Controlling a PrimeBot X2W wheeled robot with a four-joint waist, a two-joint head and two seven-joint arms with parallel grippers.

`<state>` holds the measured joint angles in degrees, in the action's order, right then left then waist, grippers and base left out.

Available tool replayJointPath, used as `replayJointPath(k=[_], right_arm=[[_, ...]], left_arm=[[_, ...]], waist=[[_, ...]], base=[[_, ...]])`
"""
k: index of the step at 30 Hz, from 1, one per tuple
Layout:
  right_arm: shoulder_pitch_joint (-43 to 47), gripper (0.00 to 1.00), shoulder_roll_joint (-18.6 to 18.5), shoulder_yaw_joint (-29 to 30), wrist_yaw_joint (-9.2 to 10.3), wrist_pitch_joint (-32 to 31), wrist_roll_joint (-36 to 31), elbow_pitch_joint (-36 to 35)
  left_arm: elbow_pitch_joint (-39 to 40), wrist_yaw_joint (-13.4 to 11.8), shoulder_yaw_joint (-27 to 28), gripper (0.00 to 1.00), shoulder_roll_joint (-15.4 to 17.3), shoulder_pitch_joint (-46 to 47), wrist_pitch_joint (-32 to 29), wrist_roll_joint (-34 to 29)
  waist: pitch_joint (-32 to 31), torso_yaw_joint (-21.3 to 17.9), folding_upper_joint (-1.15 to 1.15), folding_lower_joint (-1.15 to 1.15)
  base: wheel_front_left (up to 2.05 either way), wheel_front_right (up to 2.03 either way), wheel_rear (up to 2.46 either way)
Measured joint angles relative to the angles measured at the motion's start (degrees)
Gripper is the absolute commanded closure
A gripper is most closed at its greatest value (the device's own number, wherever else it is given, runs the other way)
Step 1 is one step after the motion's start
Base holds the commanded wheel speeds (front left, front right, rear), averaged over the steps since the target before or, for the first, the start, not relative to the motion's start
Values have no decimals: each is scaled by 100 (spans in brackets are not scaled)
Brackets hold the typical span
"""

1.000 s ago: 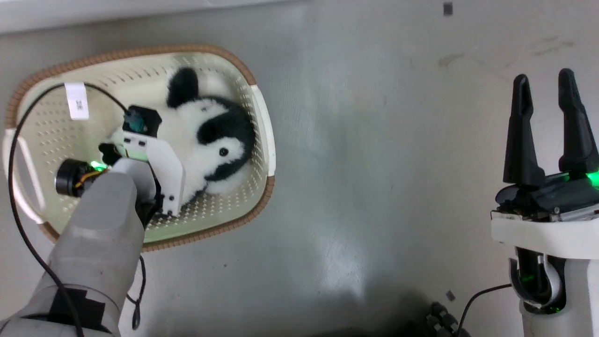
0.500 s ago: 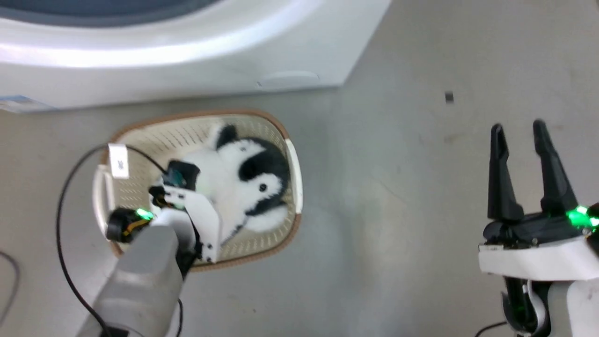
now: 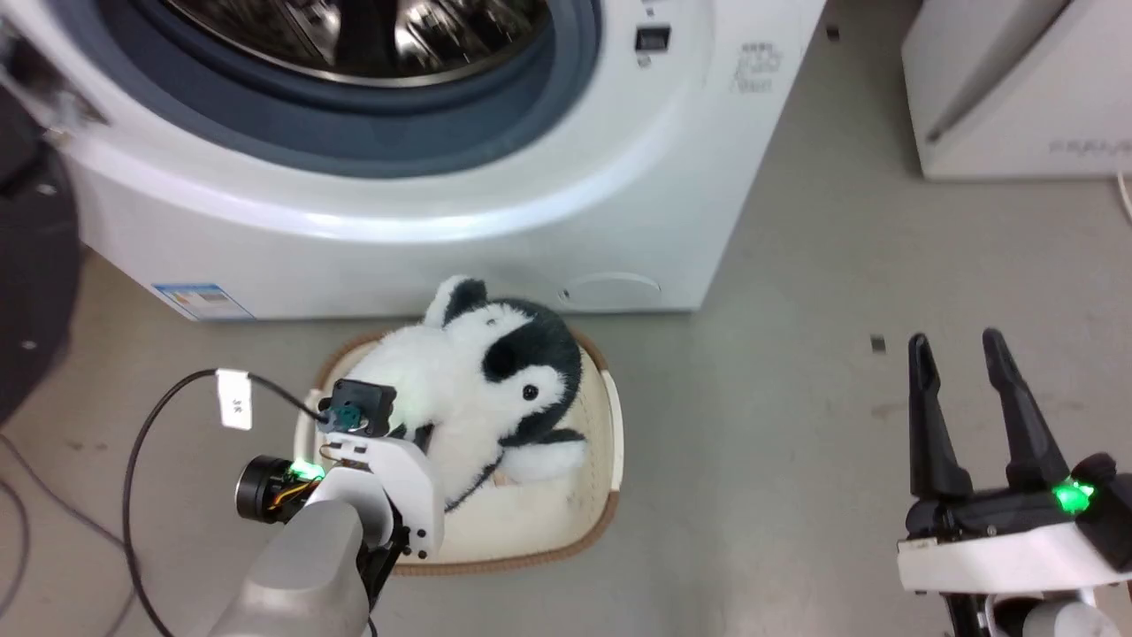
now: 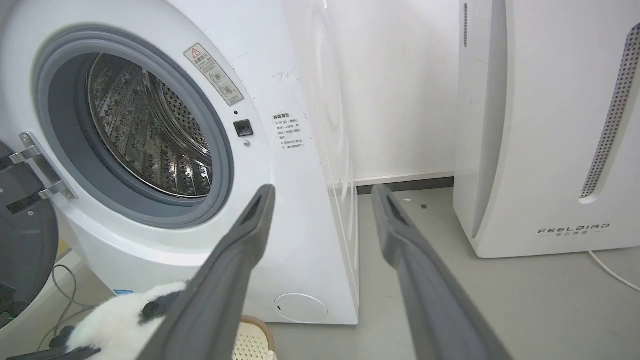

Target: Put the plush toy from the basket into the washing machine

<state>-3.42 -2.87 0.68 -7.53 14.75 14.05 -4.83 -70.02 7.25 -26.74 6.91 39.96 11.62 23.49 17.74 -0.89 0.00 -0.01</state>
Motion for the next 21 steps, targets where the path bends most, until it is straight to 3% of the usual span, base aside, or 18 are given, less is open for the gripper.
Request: replayJointPath(k=[5, 8, 21], right_arm=[[181, 0, 0, 7, 0, 0, 1, 41], [234, 0, 0, 18, 0, 0, 2, 41], [314, 0, 0, 44, 0, 0, 4, -9]], left_arm=[[209, -8, 65, 100, 105, -122, 243, 85], [531, -135, 151, 100, 167, -200, 264, 82], [3237, -737, 962, 100, 422, -937, 298, -365]], waist=[[-383, 129, 0, 0], [-546, 193, 0, 0], [-572, 262, 0, 0]], base=[[0, 0, 0], [0, 0, 0], [0, 0, 0]])
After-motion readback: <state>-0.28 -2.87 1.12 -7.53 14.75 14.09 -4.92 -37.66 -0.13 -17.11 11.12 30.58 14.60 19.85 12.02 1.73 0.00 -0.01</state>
